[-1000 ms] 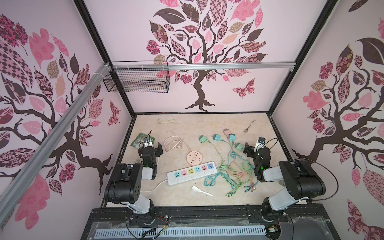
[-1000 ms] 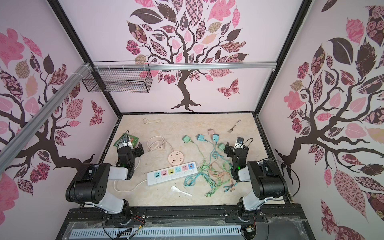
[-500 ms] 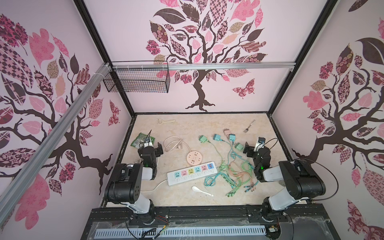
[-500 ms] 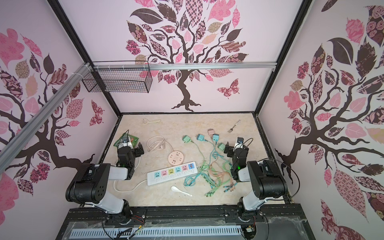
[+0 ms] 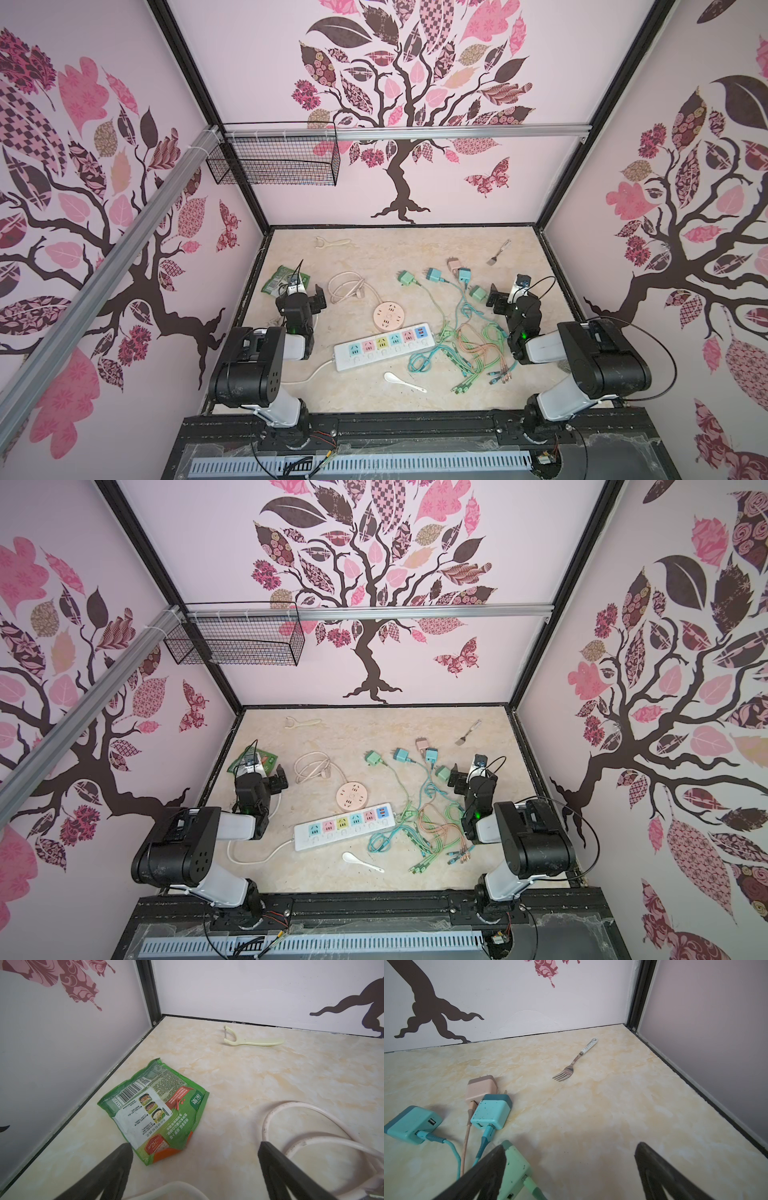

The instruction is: Insert the plug

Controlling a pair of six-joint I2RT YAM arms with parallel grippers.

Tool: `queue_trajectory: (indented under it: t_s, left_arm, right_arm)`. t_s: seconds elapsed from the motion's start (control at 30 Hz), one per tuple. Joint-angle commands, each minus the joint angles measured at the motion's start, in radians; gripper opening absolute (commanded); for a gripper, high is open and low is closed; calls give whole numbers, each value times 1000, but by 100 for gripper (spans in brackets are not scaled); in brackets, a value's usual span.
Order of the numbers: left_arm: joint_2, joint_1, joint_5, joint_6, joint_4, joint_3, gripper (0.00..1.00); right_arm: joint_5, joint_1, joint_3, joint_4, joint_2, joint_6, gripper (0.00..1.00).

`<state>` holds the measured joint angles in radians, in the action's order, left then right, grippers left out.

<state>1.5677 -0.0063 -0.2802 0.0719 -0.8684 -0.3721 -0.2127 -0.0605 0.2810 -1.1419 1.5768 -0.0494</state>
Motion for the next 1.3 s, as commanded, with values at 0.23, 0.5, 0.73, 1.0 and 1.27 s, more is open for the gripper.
queue_trajectory:
  t_s: [0.23, 0.5, 0.73, 1.0, 1.27]
  left_arm:
    - [-56, -38, -71, -27, 33, -24, 98]
    - [-217, -90, -197, 10, 417, -163, 98]
    - [-316, -107, -145, 170, 812, -370, 98]
    - [-404, -109, -33, 192, 1137, -539, 98]
    - [-529, -110, 163, 186, 1396, -595, 98]
  right_arm:
    - [-25, -3, 73, 218, -134, 4, 100]
    - [3, -4, 136, 399, -145, 11, 96]
    - [27, -3, 199, 571, -205, 11, 93]
    - [113, -3, 318, 778, -262, 5, 88]
    - [189, -4, 440, 927, -311, 18, 85]
